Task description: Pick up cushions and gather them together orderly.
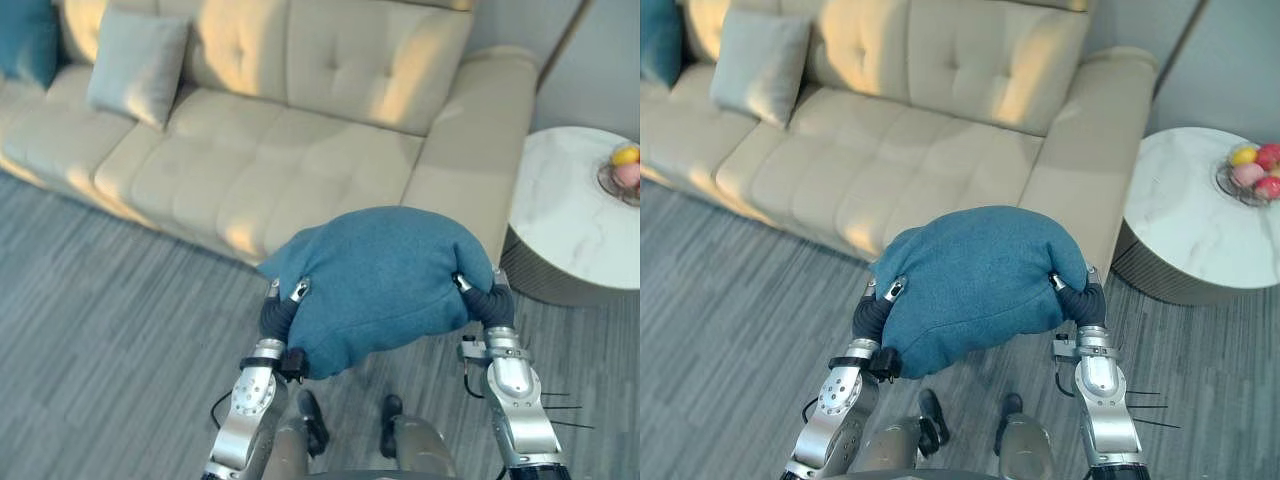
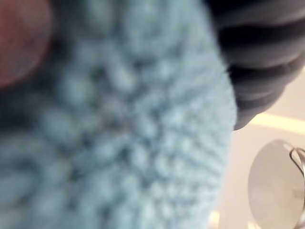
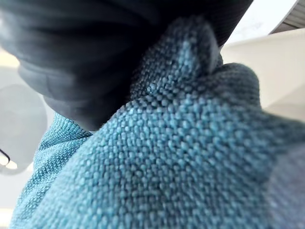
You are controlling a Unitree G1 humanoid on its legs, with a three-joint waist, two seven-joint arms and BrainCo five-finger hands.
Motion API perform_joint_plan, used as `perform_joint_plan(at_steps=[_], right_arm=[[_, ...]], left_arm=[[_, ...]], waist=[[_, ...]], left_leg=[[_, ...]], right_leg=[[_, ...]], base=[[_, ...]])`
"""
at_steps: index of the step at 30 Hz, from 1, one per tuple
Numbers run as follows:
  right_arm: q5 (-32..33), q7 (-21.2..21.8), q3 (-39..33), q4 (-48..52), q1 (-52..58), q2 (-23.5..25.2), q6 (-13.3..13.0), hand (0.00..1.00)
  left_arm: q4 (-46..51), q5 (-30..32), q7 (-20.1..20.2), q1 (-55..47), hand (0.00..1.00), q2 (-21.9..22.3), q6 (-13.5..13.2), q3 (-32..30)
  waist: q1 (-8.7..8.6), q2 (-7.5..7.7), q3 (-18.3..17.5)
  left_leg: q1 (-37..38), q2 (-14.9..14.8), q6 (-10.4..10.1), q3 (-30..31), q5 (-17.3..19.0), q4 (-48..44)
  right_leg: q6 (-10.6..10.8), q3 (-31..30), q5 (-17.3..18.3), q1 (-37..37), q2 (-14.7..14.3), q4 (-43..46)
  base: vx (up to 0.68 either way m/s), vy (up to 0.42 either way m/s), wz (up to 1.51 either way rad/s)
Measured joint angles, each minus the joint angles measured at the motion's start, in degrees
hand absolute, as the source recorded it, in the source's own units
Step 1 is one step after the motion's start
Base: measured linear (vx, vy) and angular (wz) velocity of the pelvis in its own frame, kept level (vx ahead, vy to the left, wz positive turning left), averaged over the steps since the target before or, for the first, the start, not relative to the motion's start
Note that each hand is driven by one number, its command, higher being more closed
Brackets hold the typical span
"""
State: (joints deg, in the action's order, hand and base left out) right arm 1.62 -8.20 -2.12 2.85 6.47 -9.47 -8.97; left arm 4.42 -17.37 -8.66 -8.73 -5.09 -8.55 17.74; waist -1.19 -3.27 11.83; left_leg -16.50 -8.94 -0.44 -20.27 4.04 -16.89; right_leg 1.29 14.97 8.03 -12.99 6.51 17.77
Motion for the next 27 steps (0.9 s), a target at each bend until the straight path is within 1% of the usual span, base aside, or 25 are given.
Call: perform_joint_plan(at_steps=[1,2,3,5,6,7,8,9,10,11,12,13,15,16,17,18,19,20,21,22,23,24,25,26,27], right_arm=[[0.0,0.8,0.1,-0.9,0.1,0.4,0.6,1.00],[0.0,0.9,0.1,-1.7,0.1,0.4,0.6,1.00],[0.0,0.9,0.1,-2.1,0.1,0.4,0.7,1.00],[0.0,1.1,0.2,-2.2,0.1,0.7,0.8,1.00],[0.0,1.1,0.2,-2.2,0.2,1.1,0.8,1.00],[-0.1,1.1,0.2,-2.1,0.7,1.1,0.8,1.00],[-0.2,1.1,0.2,-2.1,1.3,1.0,0.7,1.00],[-0.3,1.1,0.1,-2.2,1.8,1.0,0.8,1.00],[-0.7,1.0,0.2,-3.2,2.2,1.4,0.8,1.00],[-1.0,1.0,0.2,-4.0,2.4,1.9,0.8,1.00],[-1.6,1.1,0.4,-4.9,2.7,2.4,0.8,1.00],[-1.7,1.1,0.5,-4.9,2.9,2.4,0.8,1.00],[-1.7,1.3,0.4,-4.9,2.8,2.4,0.8,1.00],[-1.7,1.7,0.4,-4.9,2.8,2.4,0.8,1.00],[-1.7,1.9,0.3,-4.9,2.8,2.4,0.8,1.00],[-1.7,2.0,0.2,-4.9,2.8,2.4,0.8,1.00],[-1.7,2.1,-0.3,-4.7,2.9,2.4,0.8,1.00],[-1.7,2.1,-0.3,-4.5,2.9,2.4,0.8,1.00],[-1.7,2.1,-0.5,-4.1,3.4,2.3,0.8,1.00],[-1.7,2.2,-1.6,-3.1,4.8,2.2,0.8,1.00],[-1.8,2.2,-1.6,-2.3,5.6,2.2,0.9,1.00],[-1.8,2.2,-1.5,-1.3,5.8,2.1,1.3,1.00],[-2.1,2.2,-1.3,1.3,6.4,1.9,2.3,1.00],[-2.1,2.2,-0.8,4.5,7.5,1.6,2.9,1.00],[-2.1,2.1,0.0,7.9,8.1,1.3,2.9,1.00]], left_arm=[[0.0,0.0,0.2,-0.1,1.00,-0.9,0.0,-0.2],[0.0,0.0,0.9,-0.1,1.00,-0.9,0.4,-0.5],[0.0,0.0,1.1,-0.2,1.00,-0.9,0.6,-0.5],[0.0,0.1,1.3,-0.7,1.00,-0.9,0.8,-0.7],[0.0,0.2,1.5,-0.9,1.00,-0.9,0.8,-0.7],[0.0,0.2,2.2,-1.3,1.00,-1.0,0.9,-0.7],[0.2,0.2,2.3,-1.4,1.00,-1.3,0.9,-0.4],[0.2,0.2,2.4,-1.3,1.00,-1.5,1.1,-0.3],[0.2,0.6,2.4,-1.3,1.00,-2.2,1.4,-0.4],[0.1,0.7,2.4,-1.3,1.00,-2.7,1.6,-0.3],[0.1,1.0,2.4,-1.3,1.00,-3.6,1.6,-0.4],[0.2,1.1,2.4,-1.3,1.00,-3.9,1.6,-0.4],[0.1,1.2,2.4,-1.2,1.00,-4.3,1.6,-0.3],[0.0,1.2,2.4,-1.2,1.00,-4.4,1.6,-0.3],[-0.1,1.3,2.4,-1.1,1.00,-4.4,1.6,-0.3],[-0.5,1.4,2.4,-0.5,1.00,-4.5,1.6,-0.3],[-0.9,2.1,2.5,0.2,1.00,-4.6,1.6,-0.4],[-0.9,2.3,2.5,0.5,1.00,-4.7,1.6,-0.4],[-1.3,2.3,2.8,0.8,1.00,-4.6,1.6,-0.2],[-2.1,2.4,3.6,0.9,1.00,-4.1,1.6,0.3],[-2.1,2.4,3.7,0.9,1.00,-4.0,1.6,0.6],[-2.1,2.3,3.7,0.7,1.00,-3.9,1.6,0.5],[-2.1,2.2,3.7,0.1,1.00,-3.8,1.5,0.0],[-2.1,2.2,3.7,-0.6,1.00,-3.8,1.4,-0.7],[-2.1,2.2,3.7,-1.1,1.00,-3.7,1.4,-0.7]], waist=[[0.10,-0.01,0.0],[0.24,0.02,0.0],[0.27,0.02,0.0],[0.35,0.19,0.1],[0.18,0.27,0.2],[-0.35,0.75,0.3],[-1.35,1.13,0.2],[-2.01,1.50,0.5],[-2.71,2.19,1.0],[-2.85,2.16,1.0],[-2.77,2.20,1.0],[-2.79,2.23,1.0],[-3.09,2.29,1.0],[-3.14,2.34,1.1],[-3.15,2.55,1.2],[-3.28,3.17,1.6],[-3.95,4.22,1.4],[-4.36,4.48,1.3],[-4.46,4.75,1.2],[-5.10,3.86,0.7],[-5.71,3.47,0.5],[-5.56,3.13,0.5],[-4.71,2.06,0.5],[-3.60,1.86,0.5],[-2.37,1.86,0.3]], left_leg=[[-2.0,0.4,1.0,0.5,1.1,-2.0],[-2.5,1.0,1.6,0.7,1.6,-2.3],[-2.8,1.4,1.6,0.9,2.2,-2.7],[-3.5,2.9,2.8,1.3,4.6,-5.4],[-3.6,3.7,3.3,1.5,5.3,-6.0],[-3.6,5.5,3.8,2.6,6.4,-6.6],[-3.2,7.2,4.3,4.2,7.2,-7.3],[-2.7,8.6,5.7,5.3,8.4,-8.3],[-0.9,10.1,7.1,6.4,9.3,-8.5],[-0.4,10.1,7.4,6.8,9.9,-8.8],[0.5,10.1,8.0,7.8,11.2,-9.6],[0.8,10.1,8.4,8.0,11.5,-9.7],[2.2,11.1,8.7,9.3,13.1,-9.7],[3.5,11.3,7.9,9.5,13.2,-9.2],[4.7,11.7,7.6,9.6,13.3,-8.4],[7.5,12.9,7.1,9.7,13.3,-6.3],[10.0,14.5,6.5,10.0,13.5,-4.5],[11.1,15.0,5.5,10.2,14.1,-3.8],[13.2,15.4,4.0,10.3,15.1,-2.9],[15.4,14.4,1.2,10.0,16.9,-3.8],[14.3,12.3,0.1,9.0,17.5,-10.2],[12.5,9.7,-0.1,7.5,17.4,-16.8],[10.5,4.6,-2.1,4.4,15.7,-26.9],[9.0,0.5,-2.2,2.5,11.5,-34.8],[7.7,-2.8,-2.3,1.8,11.7,-40.4]], right_leg=[[0.8,0.4,-0.5,-0.7,0.7,0.1],[1.0,0.5,-0.4,-0.9,1.0,0.0],[1.6,0.6,-0.1,-1.0,1.7,0.0],[3.1,0.6,1.7,-1.1,3.5,2.0],[3.5,0.7,2.4,-1.1,4.2,3.0],[4.3,0.9,3.9,-1.1,6.1,5.6],[3.5,0.4,4.5,-1.4,7.4,9.3],[3.2,-1.9,4.3,-3.2,8.8,15.4],[0.7,-6.4,3.4,-7.8,10.0,25.6],[0.4,-7.5,4.3,-9.1,9.4,28.3],[1.2,-7.3,5.6,-11.6,7.5,28.3],[1.6,-7.2,5.8,-12.5,6.9,27.1],[1.8,-5.7,5.6,-16.0,4.4,20.4],[2.5,-4.6,4.0,-16.5,3.4,15.0],[2.6,-3.5,2.0,-16.5,3.0,10.7],[2.2,-1.4,-2.7,-16.1,2.5,2.2],[1.9,1.7,-6.7,-16.0,2.7,-3.6],[1.0,2.5,-7.6,-16.2,2.9,-4.4],[-1.3,2.3,-8.6,-16.1,2.8,-3.7],[-5.8,2.2,-10.9,-15.4,2.3,-1.0],[-6.8,3.9,-11.9,-14.3,2.0,1.1],[-7.3,4.1,-11.5,-13.3,0.6,2.0],[-8.1,3.5,-9.7,-10.9,-2.8,2.1],[-9.2,1.8,-8.2,-8.7,-5.8,2.1],[-9.8,0.1,-7.5,-6.9,-7.9,2.0]], base=[[-0.07,0.215,0.18],[-0.06,0.215,0.20],[-0.01,0.148,0.15],[0.03,0.215,0.19],[0.06,0.236,0.35],[0.06,0.141,0.54],[0.14,0.145,0.72],[0.21,0.149,0.76],[0.23,0.154,0.59],[0.29,0.132,0.48],[0.25,0.058,0.31],[0.32,0.055,0.34],[0.27,0.029,0.31],[0.27,0.022,0.20],[0.36,0.017,0.15],[0.48,-0.001,0.27],[0.49,-0.016,0.37],[0.43,-0.039,0.44],[0.37,-0.083,0.54],[0.61,-0.177,0.60],[0.61,-0.192,0.42],[0.63,-0.171,-0.15],[0.42,-0.083,-0.76],[0.54,-0.059,-1.24],[0.51,-0.010,-1.36]])
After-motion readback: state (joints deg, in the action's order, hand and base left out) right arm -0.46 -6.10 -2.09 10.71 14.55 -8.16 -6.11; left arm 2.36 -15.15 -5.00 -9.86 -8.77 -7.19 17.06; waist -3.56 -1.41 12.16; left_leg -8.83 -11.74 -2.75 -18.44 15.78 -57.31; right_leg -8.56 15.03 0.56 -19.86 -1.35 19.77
